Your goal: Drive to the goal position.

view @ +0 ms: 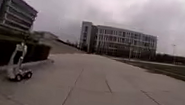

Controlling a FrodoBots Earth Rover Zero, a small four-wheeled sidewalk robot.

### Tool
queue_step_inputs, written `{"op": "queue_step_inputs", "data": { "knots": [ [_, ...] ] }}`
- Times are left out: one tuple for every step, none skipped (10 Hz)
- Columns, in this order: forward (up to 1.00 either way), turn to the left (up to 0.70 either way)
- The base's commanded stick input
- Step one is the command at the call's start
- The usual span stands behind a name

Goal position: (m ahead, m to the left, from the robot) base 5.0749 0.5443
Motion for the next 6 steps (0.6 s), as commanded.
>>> {"op": "queue_step_inputs", "data": {
  "knots": [
    [0.70,0.00],
    [0.70,0.00],
    [0.70,0.00],
    [0.70,0.08],
    [0.70,0.22],
    [0.70,0.32]
  ]
}}
